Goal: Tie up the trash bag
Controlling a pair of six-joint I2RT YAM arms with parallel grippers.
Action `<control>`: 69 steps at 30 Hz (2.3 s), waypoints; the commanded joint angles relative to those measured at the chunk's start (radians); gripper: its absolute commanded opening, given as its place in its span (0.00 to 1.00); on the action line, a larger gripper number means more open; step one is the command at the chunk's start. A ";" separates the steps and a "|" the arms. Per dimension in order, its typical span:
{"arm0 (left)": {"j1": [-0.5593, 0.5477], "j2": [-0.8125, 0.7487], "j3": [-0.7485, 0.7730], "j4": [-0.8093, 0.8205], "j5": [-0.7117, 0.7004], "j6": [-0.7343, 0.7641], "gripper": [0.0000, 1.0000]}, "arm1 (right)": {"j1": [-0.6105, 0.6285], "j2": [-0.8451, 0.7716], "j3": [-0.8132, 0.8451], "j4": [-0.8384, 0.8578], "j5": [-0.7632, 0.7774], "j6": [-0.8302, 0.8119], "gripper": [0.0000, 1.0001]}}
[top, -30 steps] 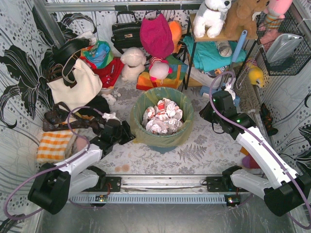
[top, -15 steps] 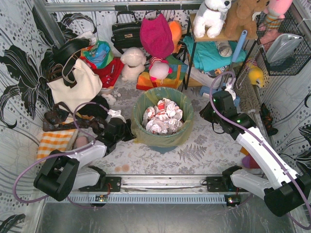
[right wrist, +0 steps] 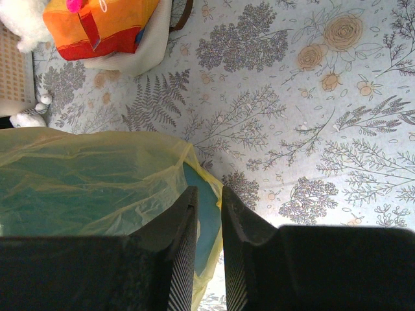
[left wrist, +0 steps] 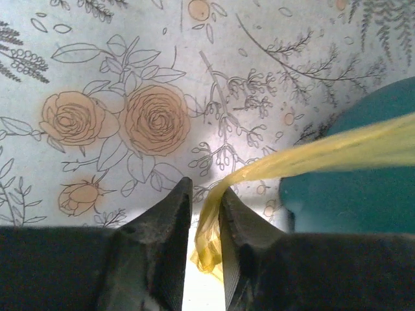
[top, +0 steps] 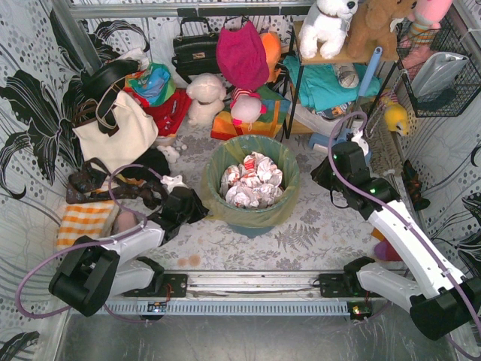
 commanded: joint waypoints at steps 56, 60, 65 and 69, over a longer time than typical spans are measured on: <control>-0.013 -0.021 0.149 -0.113 0.074 0.015 0.08 | -0.133 0.105 -0.488 0.336 -0.240 -0.042 0.00; -0.013 -0.004 0.156 -0.113 0.074 0.013 0.08 | -0.133 0.119 -0.480 0.350 -0.258 -0.041 0.00; -0.012 0.013 0.167 -0.112 0.089 0.019 0.08 | -0.132 0.099 -0.487 0.454 -0.367 -0.032 0.00; -0.013 0.025 0.169 -0.098 0.099 0.016 0.08 | -0.133 0.124 -0.470 0.499 -0.445 -0.036 0.23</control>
